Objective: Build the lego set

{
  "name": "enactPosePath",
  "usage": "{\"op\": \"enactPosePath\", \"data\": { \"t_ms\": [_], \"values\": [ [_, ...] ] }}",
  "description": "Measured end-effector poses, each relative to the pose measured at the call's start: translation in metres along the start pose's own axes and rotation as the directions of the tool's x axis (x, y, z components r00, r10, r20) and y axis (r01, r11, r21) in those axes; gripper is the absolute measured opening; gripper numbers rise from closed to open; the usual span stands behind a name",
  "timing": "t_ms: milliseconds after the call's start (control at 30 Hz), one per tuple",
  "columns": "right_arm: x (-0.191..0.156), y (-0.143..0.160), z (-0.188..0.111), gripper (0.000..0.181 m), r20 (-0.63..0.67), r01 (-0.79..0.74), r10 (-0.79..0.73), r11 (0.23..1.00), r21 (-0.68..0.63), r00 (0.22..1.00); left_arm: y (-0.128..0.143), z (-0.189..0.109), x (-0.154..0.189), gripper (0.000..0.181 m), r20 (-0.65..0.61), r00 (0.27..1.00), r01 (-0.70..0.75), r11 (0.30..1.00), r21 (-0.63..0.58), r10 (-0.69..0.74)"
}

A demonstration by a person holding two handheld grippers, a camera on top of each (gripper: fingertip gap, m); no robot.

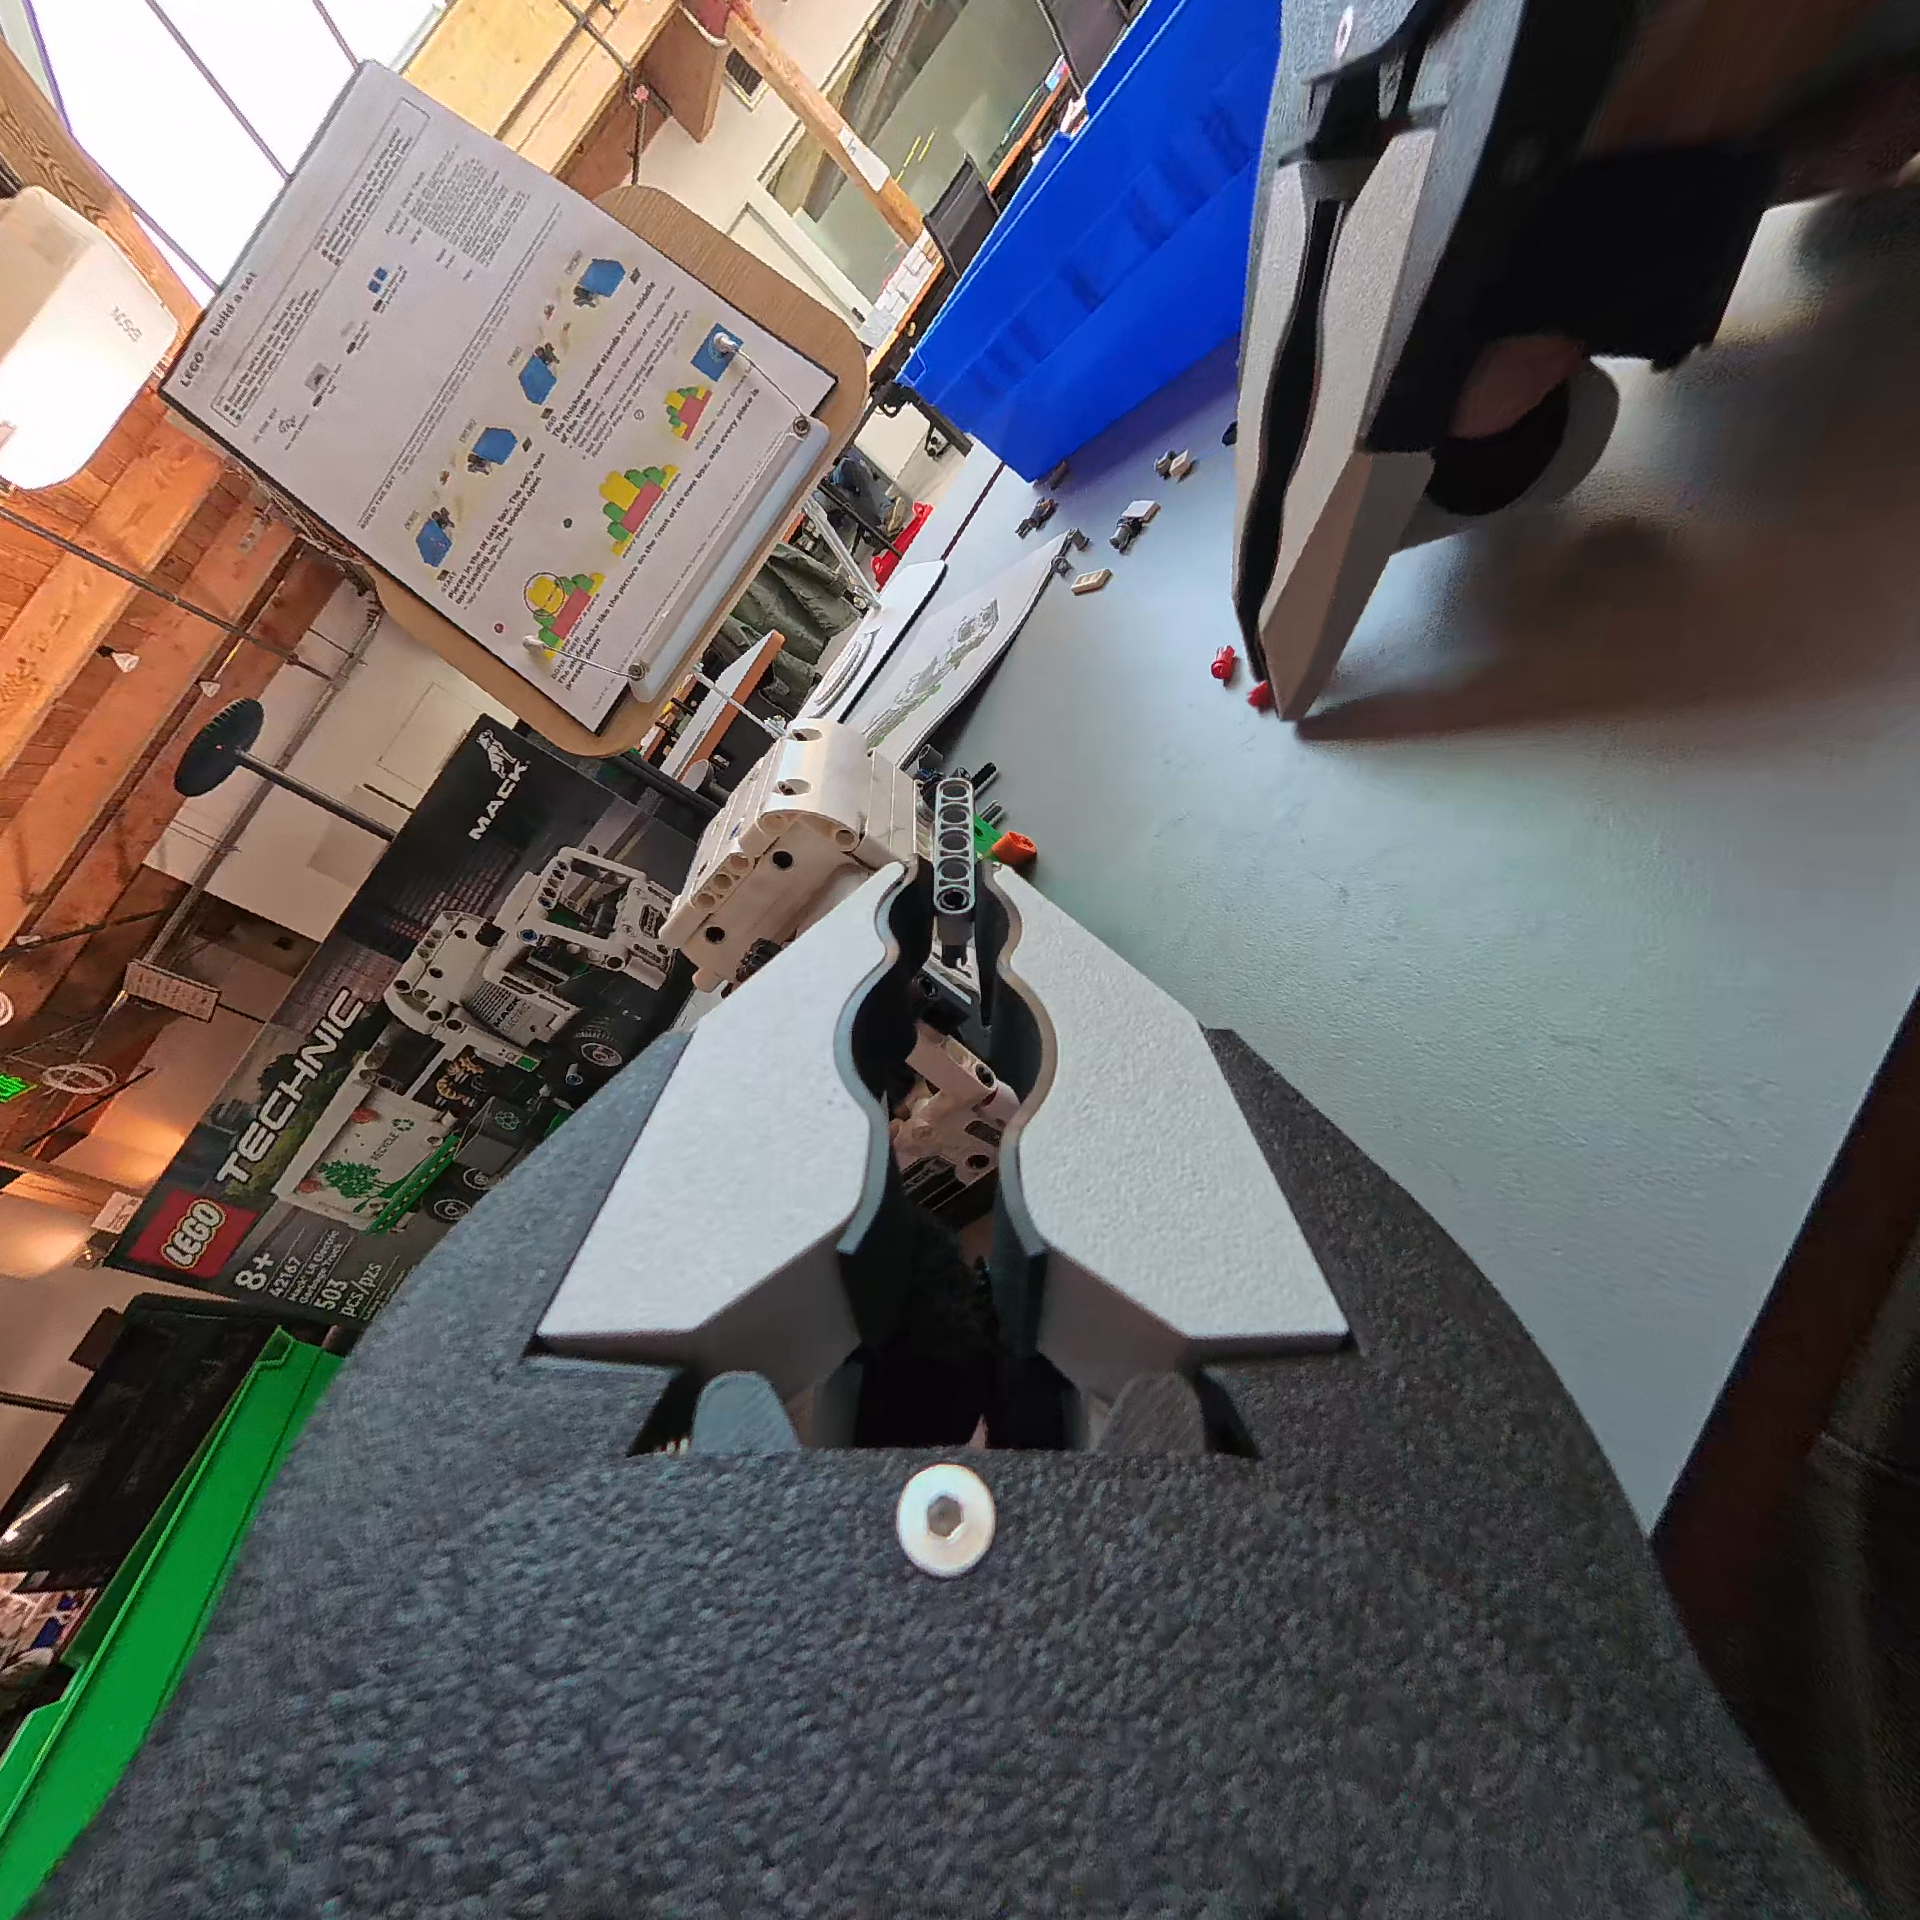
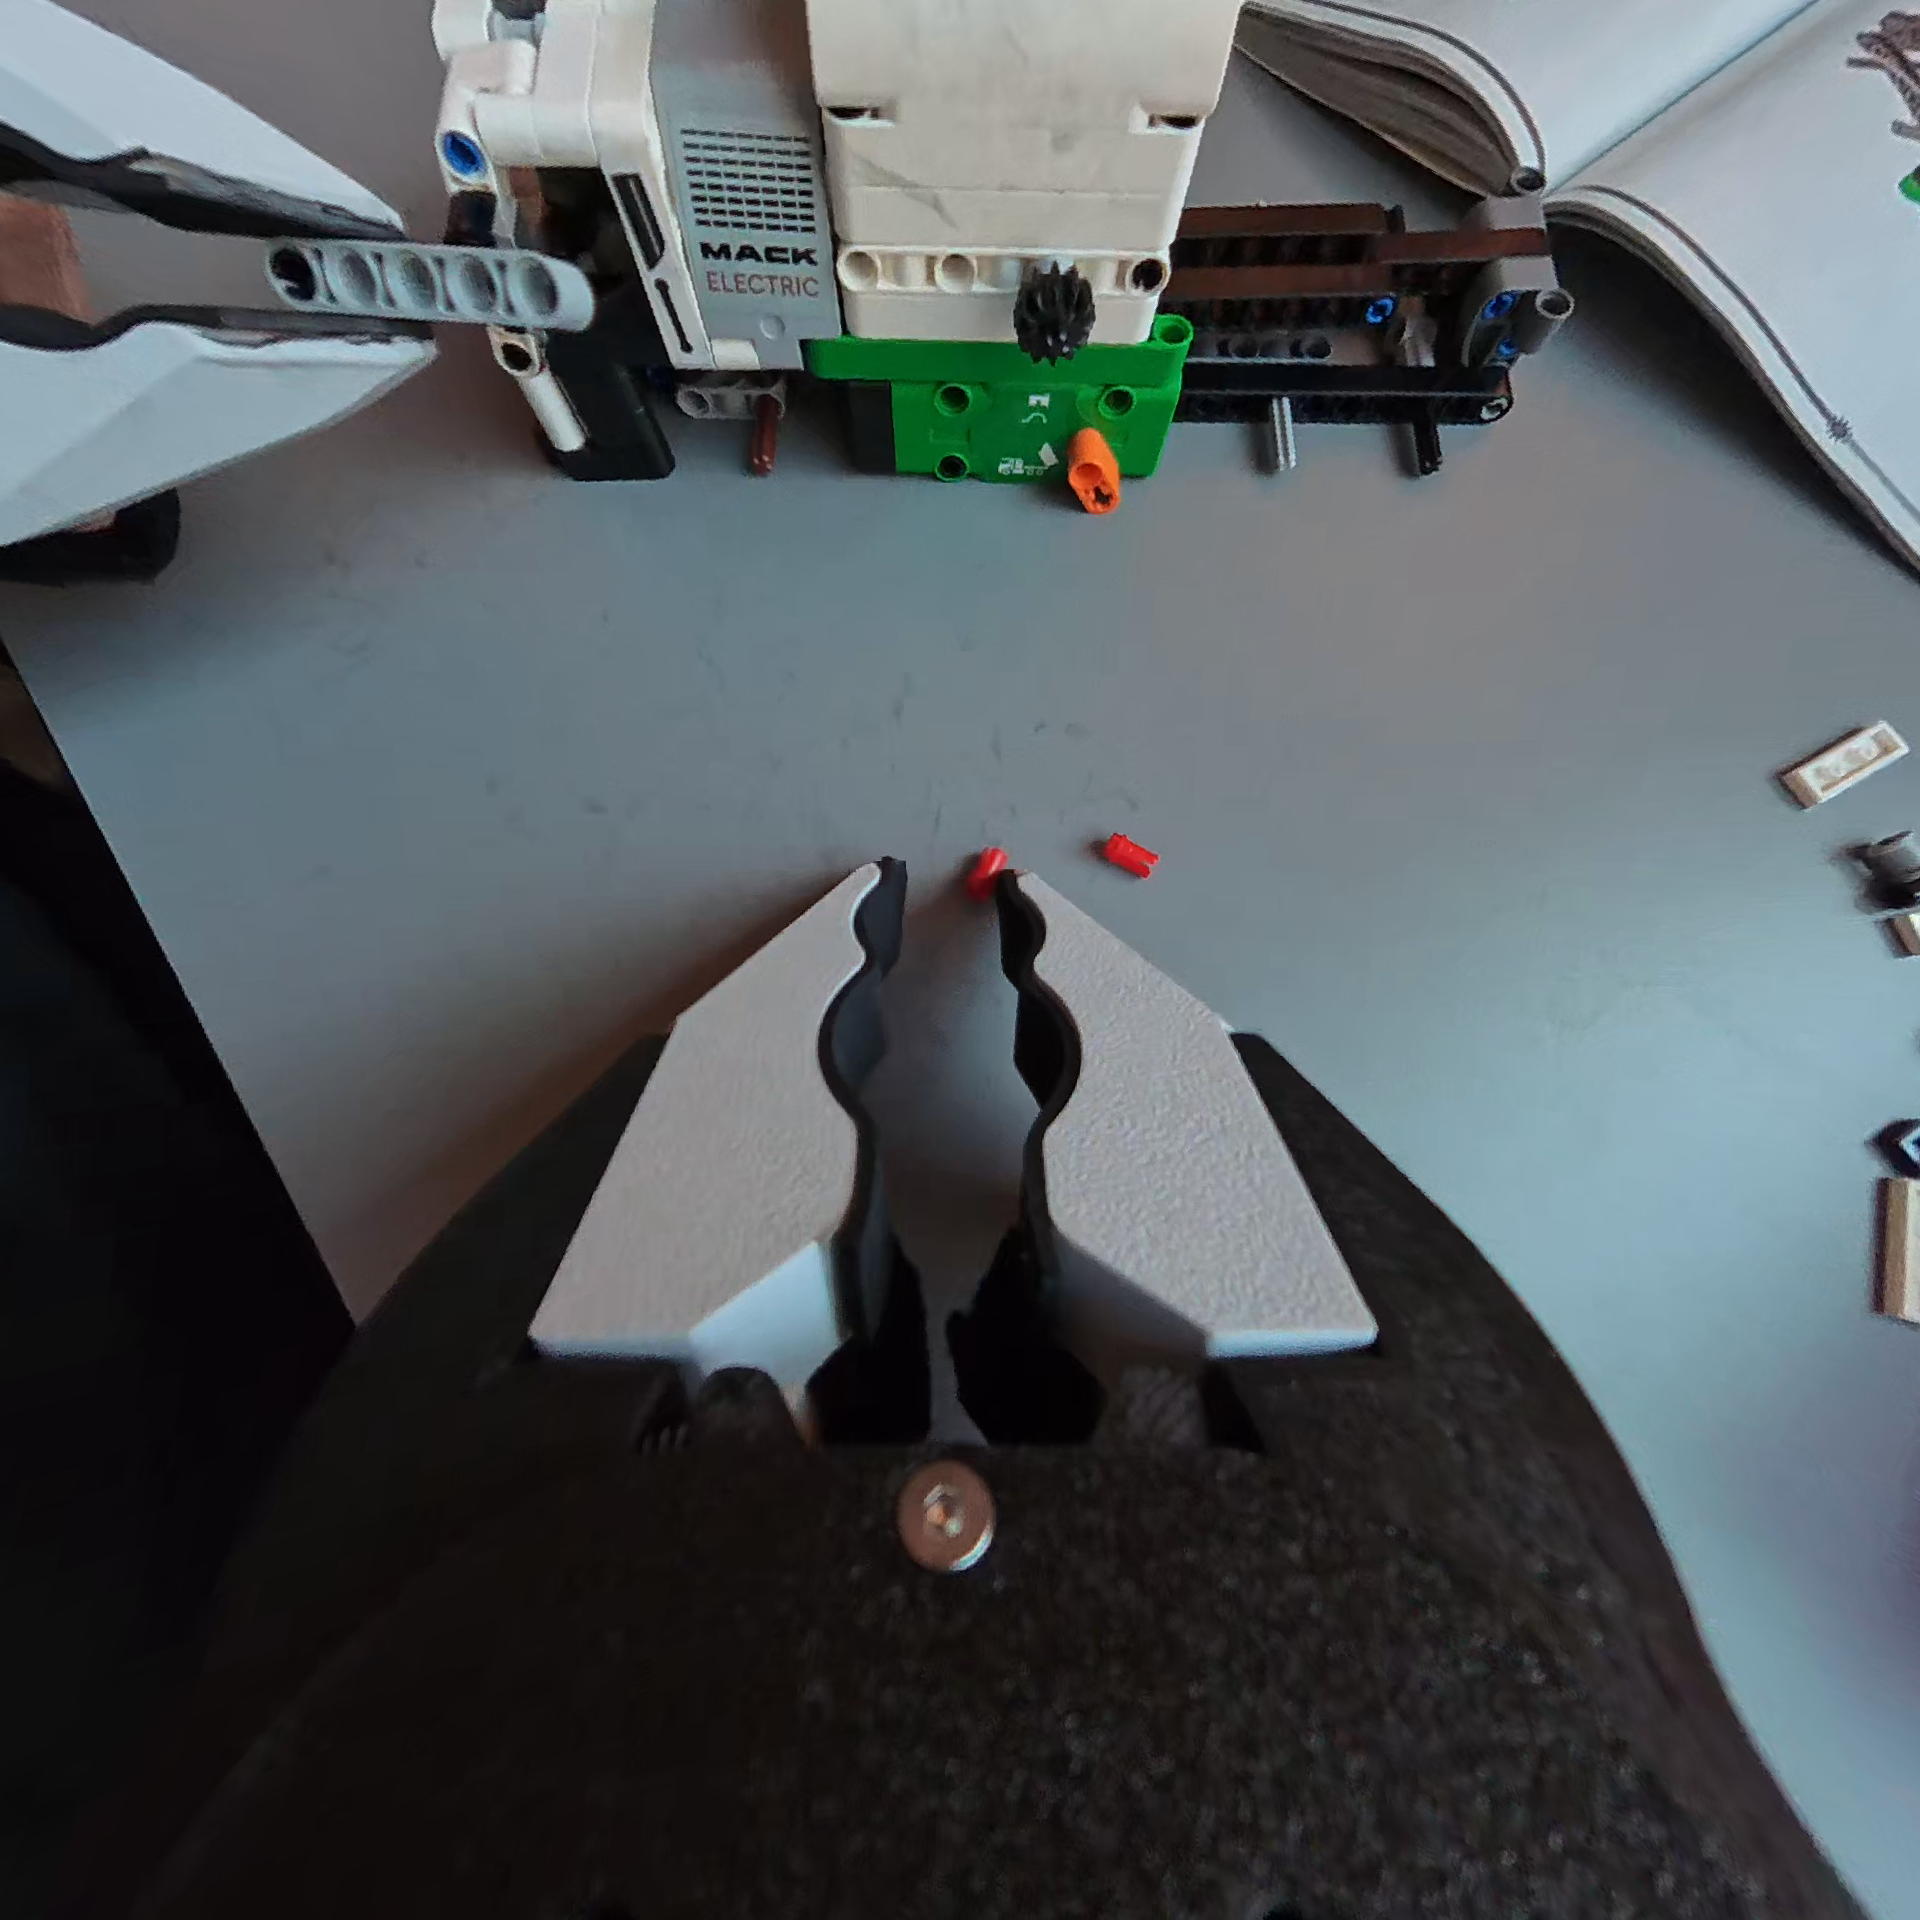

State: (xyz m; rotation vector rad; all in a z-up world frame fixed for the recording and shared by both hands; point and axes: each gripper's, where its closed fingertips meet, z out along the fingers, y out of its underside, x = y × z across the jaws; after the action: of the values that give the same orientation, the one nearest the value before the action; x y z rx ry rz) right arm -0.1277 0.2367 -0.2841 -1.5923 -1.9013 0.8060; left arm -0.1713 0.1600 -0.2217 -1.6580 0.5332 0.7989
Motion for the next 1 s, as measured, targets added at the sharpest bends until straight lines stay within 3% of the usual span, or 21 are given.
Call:
{"op": "enactPosePath", "data": {
  "t_ms": [1000],
  "values": [
    [0.0014, 0.0018, -0.0007, 0.004, -0.031, 0.046, -0.045, 0.999, 0.021, 0.998, -0.0001, -0.0003, 0.0013, 0.006, -0.010, 1.000, -0.002, 1.000, 0.003, 0.002]
  ]
}}
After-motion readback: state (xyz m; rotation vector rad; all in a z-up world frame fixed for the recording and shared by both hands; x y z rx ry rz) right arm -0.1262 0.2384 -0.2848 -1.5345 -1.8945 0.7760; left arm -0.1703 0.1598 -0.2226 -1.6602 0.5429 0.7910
